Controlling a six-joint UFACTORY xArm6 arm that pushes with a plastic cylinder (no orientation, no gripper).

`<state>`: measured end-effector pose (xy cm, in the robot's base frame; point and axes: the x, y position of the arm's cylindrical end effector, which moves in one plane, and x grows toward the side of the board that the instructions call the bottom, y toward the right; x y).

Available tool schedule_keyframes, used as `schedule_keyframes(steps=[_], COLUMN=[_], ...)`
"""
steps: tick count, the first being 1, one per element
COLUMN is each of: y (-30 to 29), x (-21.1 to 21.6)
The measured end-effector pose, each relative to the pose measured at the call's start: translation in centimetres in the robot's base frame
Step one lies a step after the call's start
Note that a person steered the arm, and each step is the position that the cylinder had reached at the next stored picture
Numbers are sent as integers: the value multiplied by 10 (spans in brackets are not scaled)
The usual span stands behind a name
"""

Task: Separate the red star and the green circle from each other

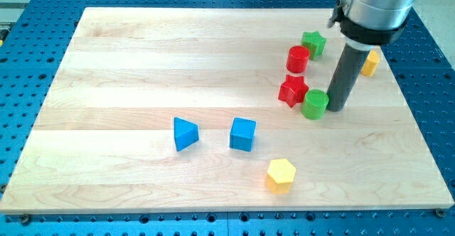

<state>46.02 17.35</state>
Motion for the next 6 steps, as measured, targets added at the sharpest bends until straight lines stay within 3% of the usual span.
schedule_keyframes(steps=[1,2,3,6], y=[-4,-44,-57,-19], x=[-37,-24,16,18])
